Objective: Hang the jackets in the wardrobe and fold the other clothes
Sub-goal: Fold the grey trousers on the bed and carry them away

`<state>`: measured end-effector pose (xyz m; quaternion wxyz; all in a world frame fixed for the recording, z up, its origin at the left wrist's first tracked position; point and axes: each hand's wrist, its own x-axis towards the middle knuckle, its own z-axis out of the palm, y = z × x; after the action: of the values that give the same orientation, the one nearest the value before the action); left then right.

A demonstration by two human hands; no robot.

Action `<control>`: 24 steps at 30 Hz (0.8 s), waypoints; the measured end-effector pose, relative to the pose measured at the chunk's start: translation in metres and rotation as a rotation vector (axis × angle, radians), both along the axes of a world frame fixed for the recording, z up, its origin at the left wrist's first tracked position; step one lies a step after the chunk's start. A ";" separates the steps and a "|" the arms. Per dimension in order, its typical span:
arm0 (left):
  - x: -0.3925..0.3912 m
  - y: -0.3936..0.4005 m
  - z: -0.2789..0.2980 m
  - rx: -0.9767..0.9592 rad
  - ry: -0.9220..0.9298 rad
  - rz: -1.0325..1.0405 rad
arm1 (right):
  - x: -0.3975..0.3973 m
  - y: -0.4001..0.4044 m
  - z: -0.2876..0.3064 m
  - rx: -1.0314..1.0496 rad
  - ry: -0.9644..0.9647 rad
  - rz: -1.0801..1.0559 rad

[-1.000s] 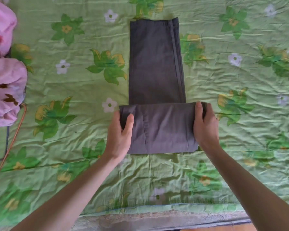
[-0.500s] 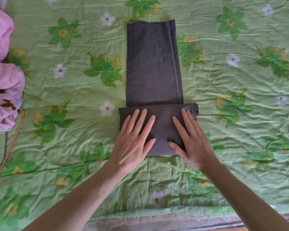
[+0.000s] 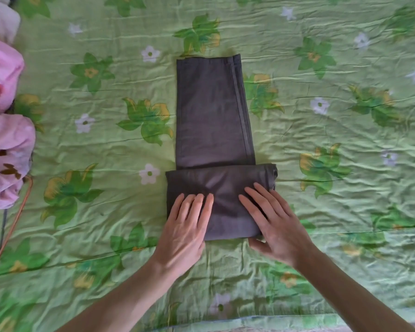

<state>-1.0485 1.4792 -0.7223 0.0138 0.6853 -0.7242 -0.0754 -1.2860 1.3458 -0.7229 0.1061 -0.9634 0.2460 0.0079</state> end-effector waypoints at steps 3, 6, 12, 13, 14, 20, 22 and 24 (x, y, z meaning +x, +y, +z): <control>-0.001 -0.010 0.015 -0.050 0.101 0.055 | 0.003 0.009 0.000 0.039 -0.072 -0.067; 0.013 -0.022 0.045 0.008 0.219 0.118 | 0.002 0.002 0.016 0.112 -0.172 -0.065; 0.047 -0.034 0.101 0.174 0.661 0.217 | -0.001 -0.024 0.071 0.360 -0.382 -0.168; 0.050 -0.034 0.107 0.186 0.761 0.286 | -0.001 -0.026 0.077 0.434 -0.430 -0.227; 0.053 -0.034 0.110 0.195 0.858 0.368 | -0.001 -0.027 0.083 0.506 -0.468 -0.298; 0.055 -0.034 0.078 0.076 1.082 0.804 | 0.025 -0.030 0.072 0.691 -0.478 -0.651; 0.049 -0.038 0.063 0.020 1.119 0.956 | 0.036 -0.031 0.059 0.633 -0.456 -0.702; 0.044 -0.043 0.052 -0.037 1.175 1.056 | 0.047 -0.032 0.049 0.596 -0.449 -0.721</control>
<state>-1.0042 1.4362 -0.6701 0.4395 0.7861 -0.1784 -0.3963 -1.2394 1.3141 -0.6738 0.4221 -0.7233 0.5205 -0.1663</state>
